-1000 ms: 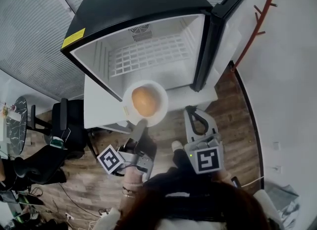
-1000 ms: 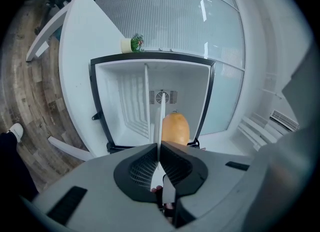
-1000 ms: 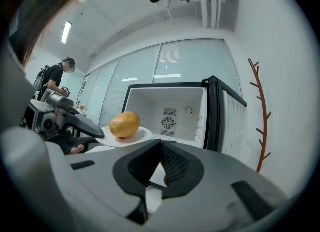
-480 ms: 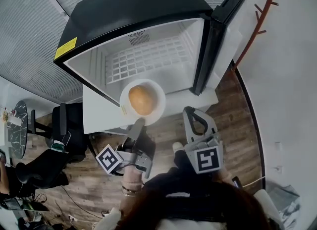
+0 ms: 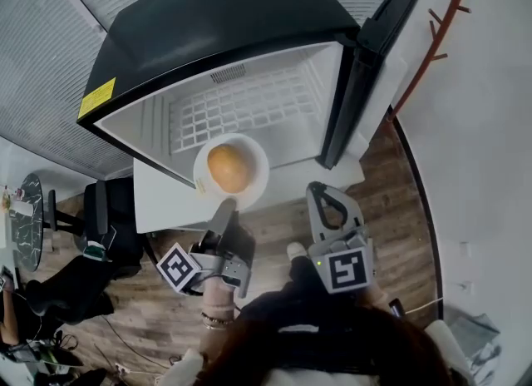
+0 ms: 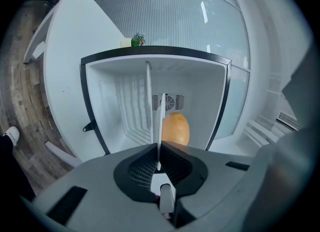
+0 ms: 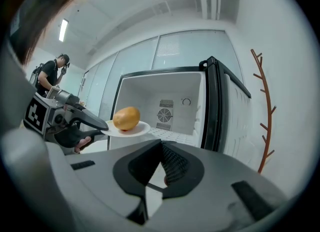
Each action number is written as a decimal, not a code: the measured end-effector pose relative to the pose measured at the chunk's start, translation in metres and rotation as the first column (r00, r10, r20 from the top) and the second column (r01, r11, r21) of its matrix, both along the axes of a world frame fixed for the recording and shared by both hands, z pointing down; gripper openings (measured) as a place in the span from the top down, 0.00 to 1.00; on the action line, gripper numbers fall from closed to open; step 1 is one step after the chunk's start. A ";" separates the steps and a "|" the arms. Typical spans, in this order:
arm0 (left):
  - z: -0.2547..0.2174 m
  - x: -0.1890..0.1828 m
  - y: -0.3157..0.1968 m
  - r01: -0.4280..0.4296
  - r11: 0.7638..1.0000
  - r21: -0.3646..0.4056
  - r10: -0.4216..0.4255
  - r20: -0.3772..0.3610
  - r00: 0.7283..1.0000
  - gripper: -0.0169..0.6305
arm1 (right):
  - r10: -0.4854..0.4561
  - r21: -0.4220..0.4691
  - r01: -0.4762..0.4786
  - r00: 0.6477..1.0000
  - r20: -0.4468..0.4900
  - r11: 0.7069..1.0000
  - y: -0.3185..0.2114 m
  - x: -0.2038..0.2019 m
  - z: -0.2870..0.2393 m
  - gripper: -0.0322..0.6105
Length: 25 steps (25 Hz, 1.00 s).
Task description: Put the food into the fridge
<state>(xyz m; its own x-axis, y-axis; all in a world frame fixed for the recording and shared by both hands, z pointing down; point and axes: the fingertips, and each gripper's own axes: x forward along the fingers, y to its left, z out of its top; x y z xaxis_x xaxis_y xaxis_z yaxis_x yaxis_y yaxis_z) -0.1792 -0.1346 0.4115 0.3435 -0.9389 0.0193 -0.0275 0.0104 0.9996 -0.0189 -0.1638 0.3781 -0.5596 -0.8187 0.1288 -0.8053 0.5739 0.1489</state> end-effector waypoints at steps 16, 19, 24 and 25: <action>0.012 -0.009 -0.037 0.042 0.999 -0.017 -0.042 -0.024 0.999 0.95 | -0.002 0.001 0.002 0.999 -0.033 1.000 -0.032 0.006 0.008 0.95; 0.012 -0.009 -0.042 0.043 0.999 -0.019 -0.044 -0.030 0.999 0.95 | 0.001 -0.003 -0.001 0.999 -0.033 1.000 -0.037 0.007 0.009 0.95; 0.014 -0.010 -0.052 0.045 0.999 -0.030 -0.046 -0.029 0.999 0.95 | 0.002 -0.007 -0.002 0.999 -0.038 1.000 -0.044 0.007 0.010 0.95; 0.014 -0.010 -0.054 0.045 0.999 -0.030 -0.046 -0.028 0.999 0.95 | 0.003 -0.007 -0.003 0.999 -0.038 1.000 -0.045 0.007 0.011 0.95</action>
